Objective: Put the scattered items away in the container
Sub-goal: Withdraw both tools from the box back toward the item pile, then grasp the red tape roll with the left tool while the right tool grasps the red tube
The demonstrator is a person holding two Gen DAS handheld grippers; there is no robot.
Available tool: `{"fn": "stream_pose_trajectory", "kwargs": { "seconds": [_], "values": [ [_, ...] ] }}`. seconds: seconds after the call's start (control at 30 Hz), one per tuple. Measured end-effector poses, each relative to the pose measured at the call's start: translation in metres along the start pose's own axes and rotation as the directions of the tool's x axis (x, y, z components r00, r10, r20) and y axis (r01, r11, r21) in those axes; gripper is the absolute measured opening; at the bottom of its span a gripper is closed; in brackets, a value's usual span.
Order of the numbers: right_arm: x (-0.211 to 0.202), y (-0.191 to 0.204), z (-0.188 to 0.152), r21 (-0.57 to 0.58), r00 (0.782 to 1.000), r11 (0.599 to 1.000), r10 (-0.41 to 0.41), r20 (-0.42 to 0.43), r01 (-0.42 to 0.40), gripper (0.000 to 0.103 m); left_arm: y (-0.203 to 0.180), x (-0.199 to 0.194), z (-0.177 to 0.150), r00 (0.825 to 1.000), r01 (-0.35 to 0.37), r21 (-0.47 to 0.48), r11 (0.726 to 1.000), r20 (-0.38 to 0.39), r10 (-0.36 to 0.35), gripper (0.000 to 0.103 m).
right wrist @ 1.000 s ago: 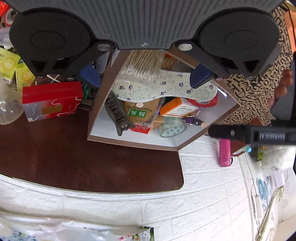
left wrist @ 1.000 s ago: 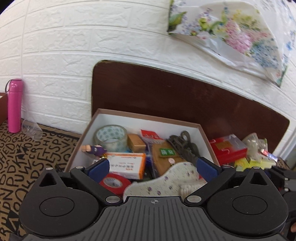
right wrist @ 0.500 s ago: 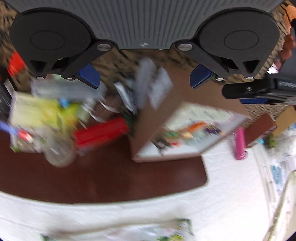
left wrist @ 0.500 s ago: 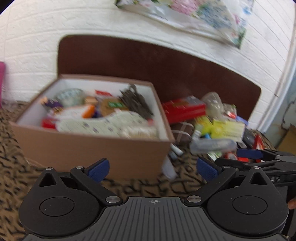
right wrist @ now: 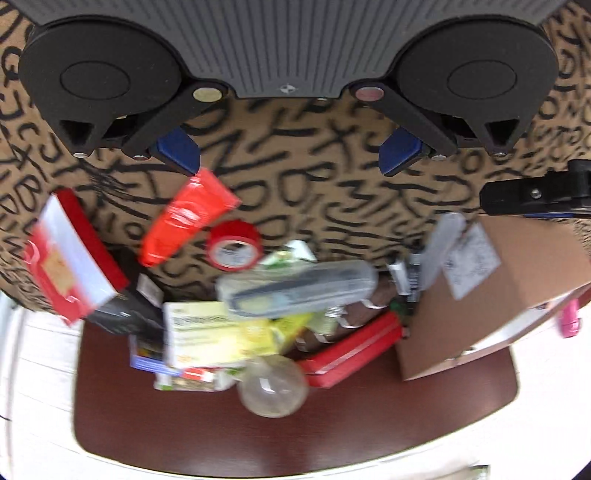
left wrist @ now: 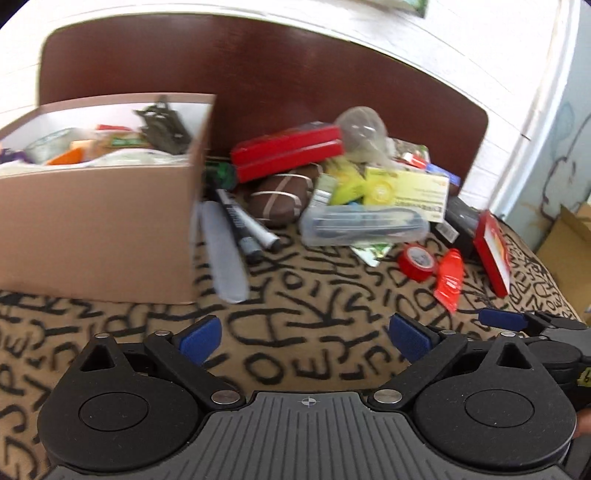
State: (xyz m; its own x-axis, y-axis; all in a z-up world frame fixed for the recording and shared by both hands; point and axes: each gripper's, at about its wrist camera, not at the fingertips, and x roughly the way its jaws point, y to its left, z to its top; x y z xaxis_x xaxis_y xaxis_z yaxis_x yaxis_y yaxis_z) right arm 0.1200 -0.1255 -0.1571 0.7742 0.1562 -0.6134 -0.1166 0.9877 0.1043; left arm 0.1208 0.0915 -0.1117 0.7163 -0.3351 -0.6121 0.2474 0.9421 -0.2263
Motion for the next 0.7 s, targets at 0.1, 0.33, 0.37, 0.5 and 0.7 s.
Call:
{"fn": "stream_pose_trajectory", "kwargs": {
  "seconds": [0.1,0.33,0.37,0.5,0.7],
  "values": [
    [0.005,-0.01,0.001,0.016,1.0,1.0,-0.013,0.025,0.012,0.099,-0.008,0.014,0.005,1.0,0.007,0.012,1.0,-0.003,-0.007,0.094],
    [0.013,-0.041,0.017,0.142,0.994,0.986,-0.093,0.066,0.083,0.085,-0.029,0.052,0.028,0.997,0.068,0.024,0.997,-0.033,-0.068,0.084],
    [0.016,-0.045,0.02,0.156,0.993,0.983,-0.106,0.059,0.096,0.083,-0.034,0.058,0.032,0.996,0.078,0.03,0.996,-0.035,-0.077,0.083],
    [0.029,-0.063,0.026,0.197,0.989,0.971,-0.144,0.019,0.137,0.068,-0.054,0.086,0.043,0.99,0.131,0.062,0.989,-0.063,-0.127,0.071],
    [0.042,-0.079,0.026,0.261,0.992,0.958,-0.123,0.016,0.115,0.065,-0.079,0.122,0.051,0.974,0.214,0.05,0.975,-0.091,-0.209,0.055]
  ]
}}
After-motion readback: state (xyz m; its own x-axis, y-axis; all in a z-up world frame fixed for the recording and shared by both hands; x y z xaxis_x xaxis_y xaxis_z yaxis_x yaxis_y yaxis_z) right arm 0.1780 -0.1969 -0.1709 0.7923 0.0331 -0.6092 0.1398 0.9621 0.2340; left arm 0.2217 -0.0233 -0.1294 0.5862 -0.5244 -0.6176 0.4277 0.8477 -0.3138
